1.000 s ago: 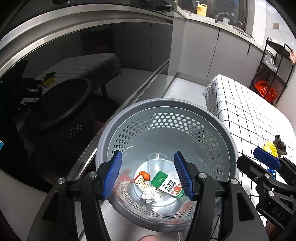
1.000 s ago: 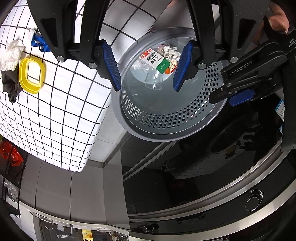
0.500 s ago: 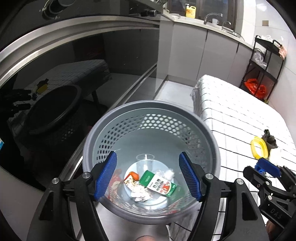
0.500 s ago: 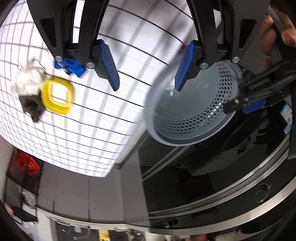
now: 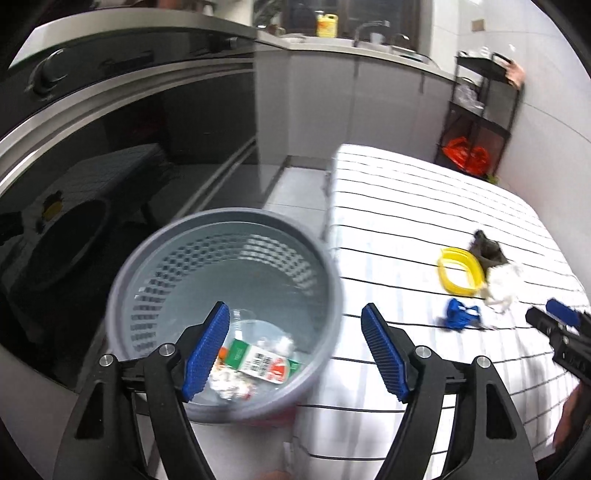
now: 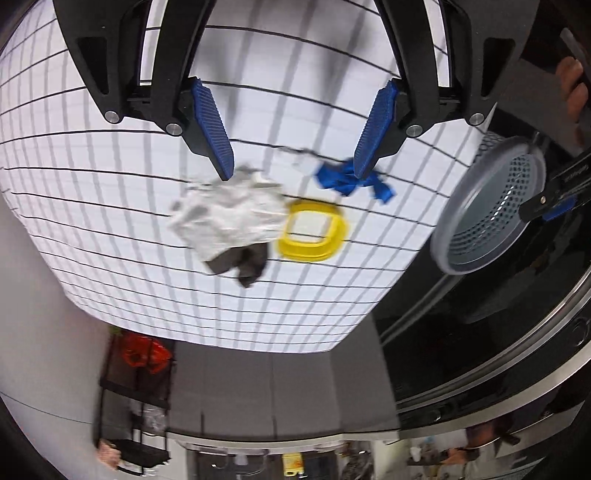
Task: Collect trash
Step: 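Move both open tools back over the table toward the blue ribbon, then grasp the white crumpled tissue with the right gripper while the left gripper grasps the blue ribbon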
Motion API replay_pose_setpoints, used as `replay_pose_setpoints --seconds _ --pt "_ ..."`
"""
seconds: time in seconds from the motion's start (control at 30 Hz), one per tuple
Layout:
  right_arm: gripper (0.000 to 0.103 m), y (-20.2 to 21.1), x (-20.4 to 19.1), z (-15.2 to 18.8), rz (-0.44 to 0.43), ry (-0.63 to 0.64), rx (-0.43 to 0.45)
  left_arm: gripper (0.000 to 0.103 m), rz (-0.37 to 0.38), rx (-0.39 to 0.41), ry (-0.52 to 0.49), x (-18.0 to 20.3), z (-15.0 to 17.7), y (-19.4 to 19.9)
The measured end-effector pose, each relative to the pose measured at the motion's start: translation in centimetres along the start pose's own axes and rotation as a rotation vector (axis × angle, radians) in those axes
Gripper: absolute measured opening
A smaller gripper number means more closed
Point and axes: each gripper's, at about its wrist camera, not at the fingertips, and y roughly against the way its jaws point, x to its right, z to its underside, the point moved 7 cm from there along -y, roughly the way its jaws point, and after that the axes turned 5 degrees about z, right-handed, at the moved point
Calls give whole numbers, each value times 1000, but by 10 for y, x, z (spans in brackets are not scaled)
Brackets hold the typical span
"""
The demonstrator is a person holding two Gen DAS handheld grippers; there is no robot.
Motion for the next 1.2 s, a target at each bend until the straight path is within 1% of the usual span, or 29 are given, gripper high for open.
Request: replay_pose_setpoints --seconds 0.13,0.2,0.27,0.4,0.53,0.63,0.7,0.77,0.97,1.07,1.2 --pt "68 1 28 -6 27 -10 14 75 22 7 -55 37 2 0" --pt "70 -2 38 -8 31 -13 19 80 33 14 -71 52 2 -1" --pt "72 -6 46 -9 32 -13 20 82 49 11 -80 69 2 -4" --pt "72 -21 50 -12 25 2 6 82 48 -7 -94 94 1 -18" --pt "72 -35 52 -11 6 8 -14 83 44 -5 -92 112 -1 -31" --pt "72 -44 54 -12 -16 -4 -27 85 32 -8 -97 117 1 -39" --pt "74 -50 54 -13 -35 -13 -42 85 22 -26 -100 117 4 -46" --pt "74 -58 52 -14 -43 -17 -55 85 32 -42 -88 116 7 -51" --pt "74 -73 46 -16 -37 -14 -75 85 41 -57 -77 117 9 -59" --pt "74 -83 45 -16 -18 -11 -85 85 41 -65 -75 117 10 -62" --pt "74 -92 44 -15 -34 -38 -107 85 40 -74 -75 116 12 -64"
